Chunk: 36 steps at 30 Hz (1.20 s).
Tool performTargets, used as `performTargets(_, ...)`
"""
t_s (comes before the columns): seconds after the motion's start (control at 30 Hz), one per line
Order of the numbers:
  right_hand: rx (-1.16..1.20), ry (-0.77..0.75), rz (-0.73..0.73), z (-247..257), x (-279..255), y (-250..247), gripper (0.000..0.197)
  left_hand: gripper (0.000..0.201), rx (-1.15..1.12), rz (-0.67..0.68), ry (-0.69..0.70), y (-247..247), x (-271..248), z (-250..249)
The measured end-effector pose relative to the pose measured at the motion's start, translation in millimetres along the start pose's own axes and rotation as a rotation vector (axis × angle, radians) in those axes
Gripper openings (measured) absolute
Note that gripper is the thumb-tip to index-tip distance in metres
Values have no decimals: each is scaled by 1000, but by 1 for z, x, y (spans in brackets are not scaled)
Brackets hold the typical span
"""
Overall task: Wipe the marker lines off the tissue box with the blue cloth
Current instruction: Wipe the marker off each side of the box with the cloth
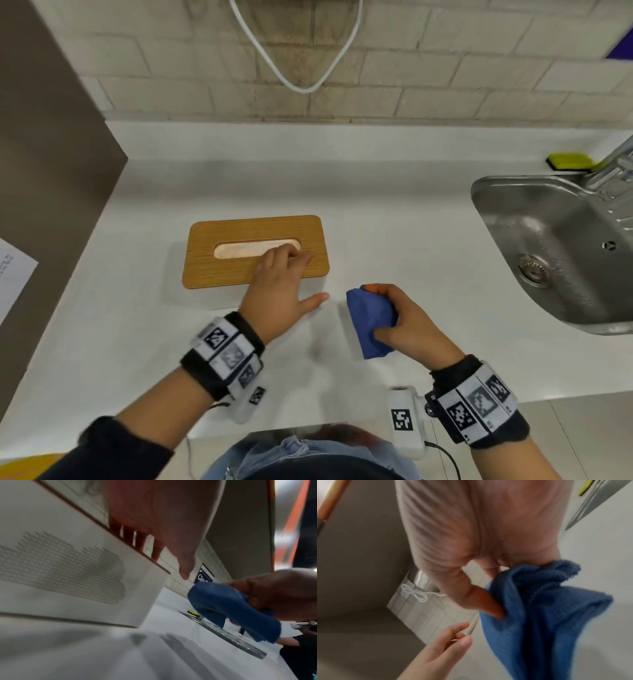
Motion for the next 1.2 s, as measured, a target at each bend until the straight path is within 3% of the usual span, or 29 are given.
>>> performTargets(0.1, 14, 33, -79, -9, 0, -12, 69, 78, -15, -80, -147, 16, 17, -11)
performTargets(0.23, -111, -50, -178, -15, -1, -19, 48, 70, 39, -127, -154, 20, 26, -11)
performTargets(0.33, -310, -241, -424, -14, -3, -22, 45, 67, -11, -161, -122, 4, 19, -8)
performTargets(0.4, -425, -400, -574, -3, -2, -25, 51, 63, -169, -227, -85, -19, 11, -3)
performTargets(0.53, -329, -626, -636, 50, 4, -16, 57, 53, -491, -259, 72, -58, -5, 21)
performTargets(0.67, -393, -811, -521, 96, 16, 26, 35, 61, -646, -236, 165, -66, -17, 43)
performTargets(0.73, -396, -857, -334, 103, 20, 51, 42, 62, -680, -258, 165, -67, -21, 50)
performTargets(0.87, -299, -843, 26, 101, 19, 68, 75, 57, -761, -333, 136, -72, -25, 61)
performTargets(1.1, -188, -926, -186, 112, 34, 84, 41, 48, -788, -387, 154, -75, -22, 66)
performTargets(1.2, -200, -941, -196, 117, 37, 91, 37, 44, -803, -401, 148, -77, -21, 69)
Point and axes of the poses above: each hand's wrist, its own x-axis towards the middle knuckle, its own y-axis out of the palm, z = x × y, the point moved 2 cm from there along x, towards the middle knuckle, and after that the axes turned 3 degrees about z, right-handed, at the moved point
